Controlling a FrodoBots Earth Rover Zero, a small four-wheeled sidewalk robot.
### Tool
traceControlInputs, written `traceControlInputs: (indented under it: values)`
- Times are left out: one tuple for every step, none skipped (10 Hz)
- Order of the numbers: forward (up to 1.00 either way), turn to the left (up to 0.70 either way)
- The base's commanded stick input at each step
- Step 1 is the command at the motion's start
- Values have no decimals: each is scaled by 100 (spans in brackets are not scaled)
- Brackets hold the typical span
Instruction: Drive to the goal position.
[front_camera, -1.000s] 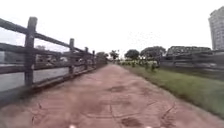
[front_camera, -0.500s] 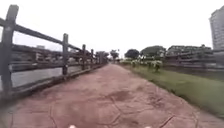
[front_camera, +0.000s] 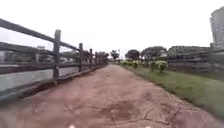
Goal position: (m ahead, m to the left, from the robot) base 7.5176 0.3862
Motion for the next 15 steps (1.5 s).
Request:
traceControlInputs:
  values:
    - [100, 2]
    - [100, 2]
    - [100, 2]
    - [100, -7]
    - [100, -15]
    - [100, 2]
    - [100, -3]
    - [100, -14]
    - [100, -23]
    - [100, -30]
    - [100, -33]
    - [100, -29]
    - [100, -18]
    - [100, -5]
    - [100, 1]
